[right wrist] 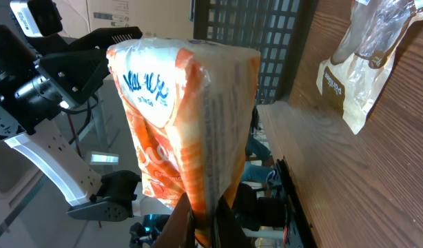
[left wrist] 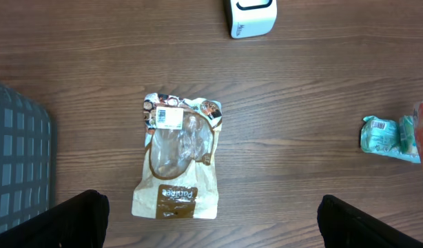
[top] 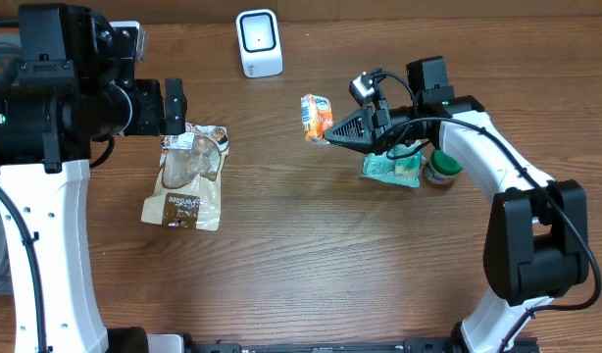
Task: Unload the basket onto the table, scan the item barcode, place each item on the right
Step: 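Lift the orange Kleenex pack and carry it right, then hold the orange Kleenex pack in front of the white scanner, then carry the orange pack back and lower it beside the jar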
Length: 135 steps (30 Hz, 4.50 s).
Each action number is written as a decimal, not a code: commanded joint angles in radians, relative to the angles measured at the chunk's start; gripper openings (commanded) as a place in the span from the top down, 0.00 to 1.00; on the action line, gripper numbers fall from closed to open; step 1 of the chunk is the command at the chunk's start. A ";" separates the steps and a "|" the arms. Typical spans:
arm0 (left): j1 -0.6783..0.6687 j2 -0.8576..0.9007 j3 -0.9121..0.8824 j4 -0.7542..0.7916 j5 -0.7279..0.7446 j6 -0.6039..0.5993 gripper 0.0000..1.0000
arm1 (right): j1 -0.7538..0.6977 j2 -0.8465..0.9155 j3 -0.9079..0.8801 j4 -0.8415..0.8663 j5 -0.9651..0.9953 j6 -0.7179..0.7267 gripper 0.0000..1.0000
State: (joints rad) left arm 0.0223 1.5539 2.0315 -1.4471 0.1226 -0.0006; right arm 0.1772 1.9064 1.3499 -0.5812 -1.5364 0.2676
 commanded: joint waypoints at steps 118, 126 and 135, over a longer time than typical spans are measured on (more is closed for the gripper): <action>0.003 -0.004 0.012 0.001 -0.002 -0.003 0.00 | 0.413 0.217 0.823 -0.120 1.667 -0.344 0.96; 0.003 -0.004 0.012 0.001 -0.003 -0.003 0.00 | 0.297 0.031 0.823 -0.750 1.530 -0.036 0.96; 0.003 -0.004 0.012 0.001 -0.003 -0.003 0.00 | 0.195 0.031 0.742 -1.017 1.530 -0.023 0.96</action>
State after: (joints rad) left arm 0.0223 1.5539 2.0315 -1.4471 0.1226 -0.0006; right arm 0.3859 1.9331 2.1288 -1.5963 0.0120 0.2138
